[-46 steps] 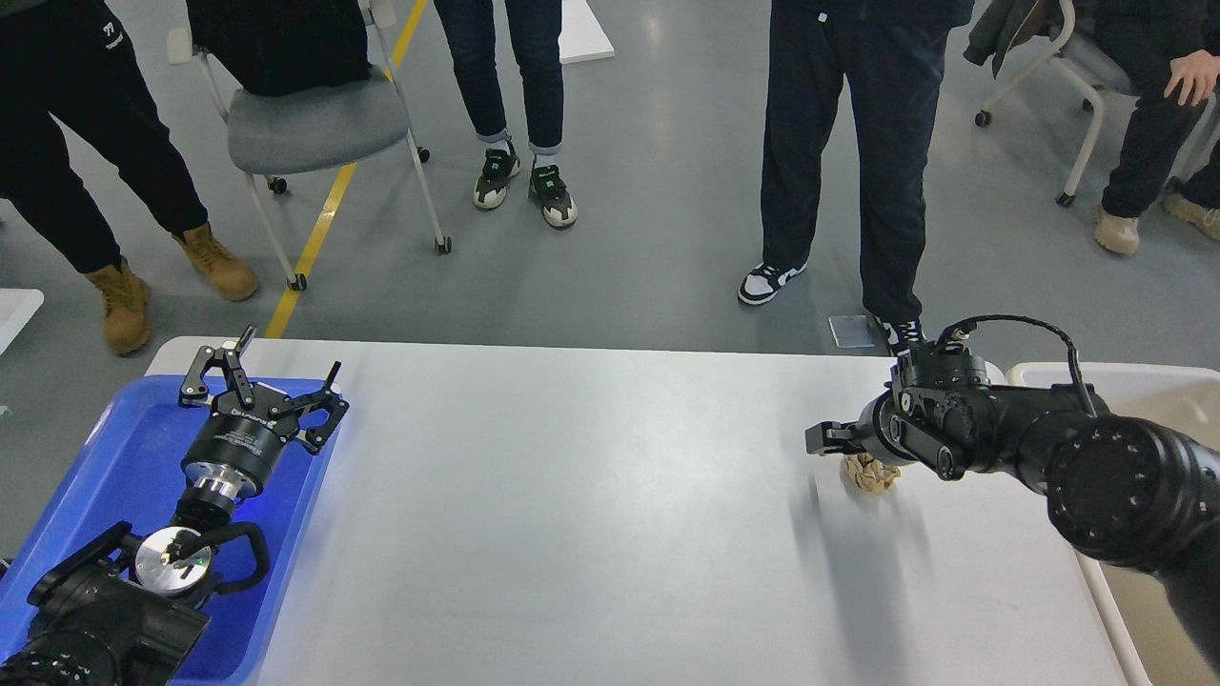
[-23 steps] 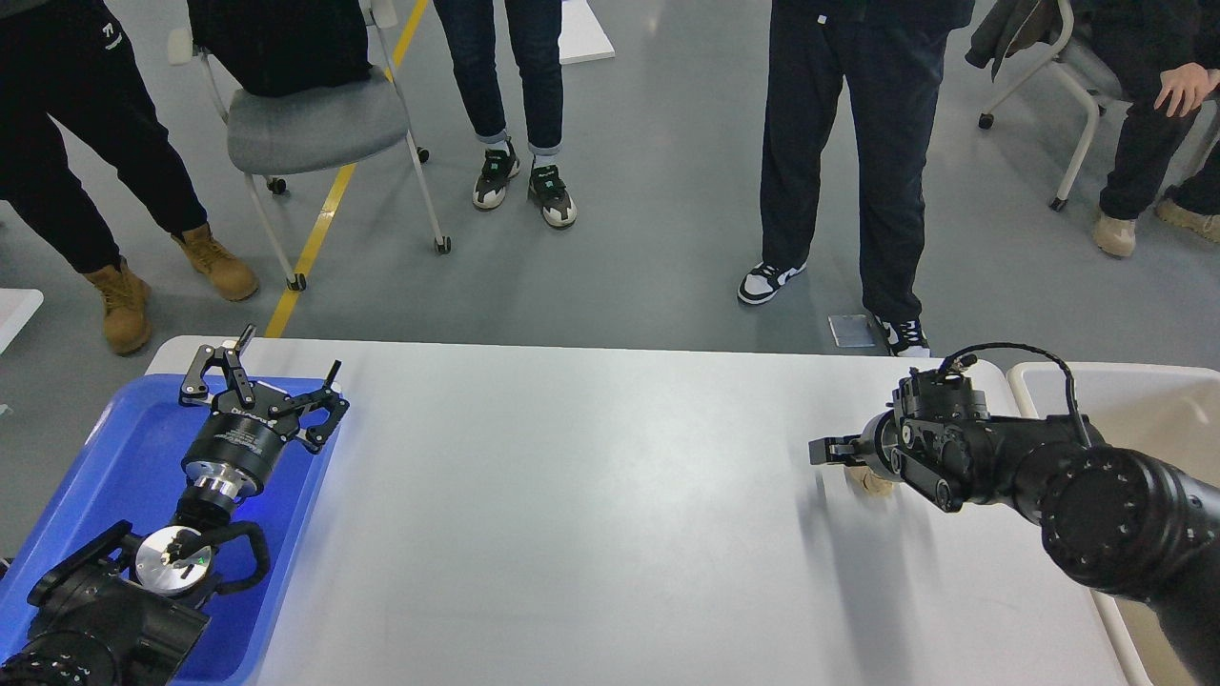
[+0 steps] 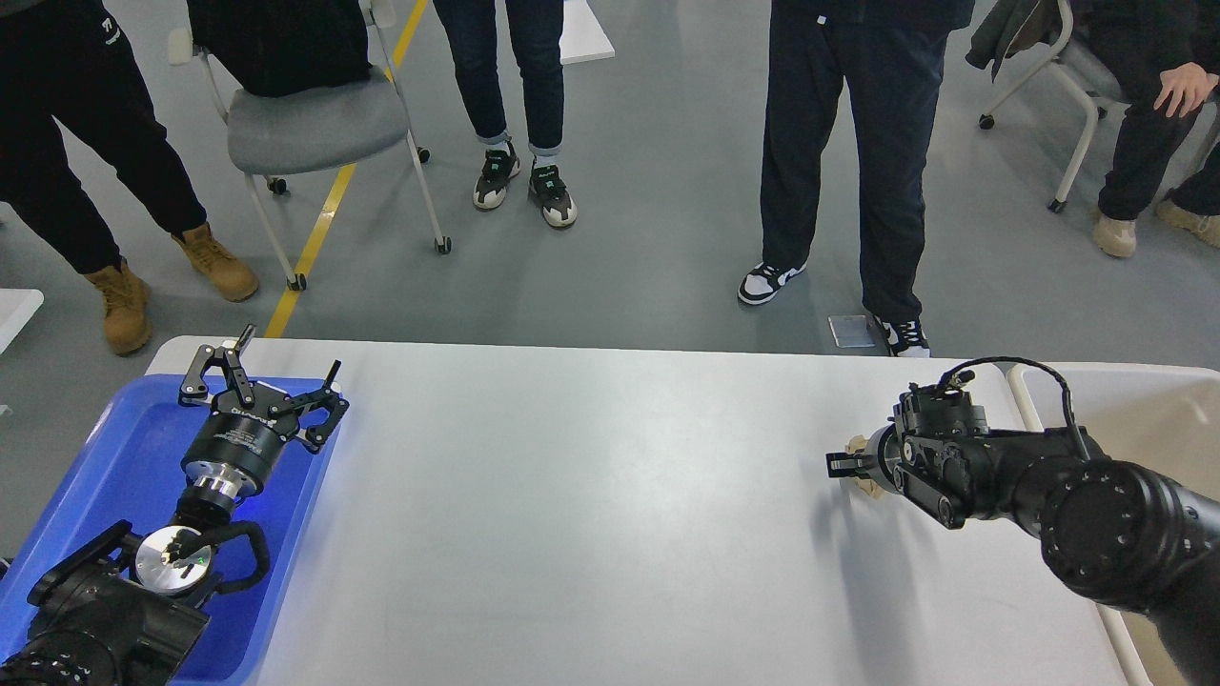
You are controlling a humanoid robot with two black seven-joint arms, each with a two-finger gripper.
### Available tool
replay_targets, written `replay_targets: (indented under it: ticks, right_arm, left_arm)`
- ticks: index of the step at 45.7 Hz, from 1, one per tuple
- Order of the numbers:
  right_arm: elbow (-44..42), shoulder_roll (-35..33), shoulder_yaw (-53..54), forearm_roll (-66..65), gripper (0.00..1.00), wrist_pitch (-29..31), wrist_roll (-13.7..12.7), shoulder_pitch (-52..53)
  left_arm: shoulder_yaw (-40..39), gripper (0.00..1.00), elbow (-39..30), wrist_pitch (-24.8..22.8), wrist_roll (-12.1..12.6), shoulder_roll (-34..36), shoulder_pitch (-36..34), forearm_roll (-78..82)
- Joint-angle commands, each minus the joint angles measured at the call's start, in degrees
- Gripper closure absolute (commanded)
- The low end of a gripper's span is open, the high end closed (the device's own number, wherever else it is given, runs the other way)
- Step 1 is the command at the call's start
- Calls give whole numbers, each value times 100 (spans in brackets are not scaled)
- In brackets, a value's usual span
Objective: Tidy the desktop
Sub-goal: 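Close the right gripper on the paper ball and lift it, then carry the paper ball with the right gripper over the white bin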
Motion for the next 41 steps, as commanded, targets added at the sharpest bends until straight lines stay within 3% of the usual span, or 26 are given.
replay_targets:
  ticks: [1,7,15,26,41]
  right_arm:
    - [17,-25,0,-187,100,52,54,-15]
    - [96,-69,0,-196,100,130,133,99]
    - [403,-376,9,-196,100,904,318,705]
    - [2318,-1422,-26,-231,100,1422,327,2480]
    - [4147,-2372,-193,-723,100,2582,283,4704]
  left_arm:
    - [-6,0,0,0,0,-2,0,0]
    - [-6,0,0,0,0,-2,0,0]
    - [-6,0,0,0,0,-2,0,0]
    - [3,0,0,0,9,-2,8,9]
    - [-6,0,0,0,18,7,9,9]
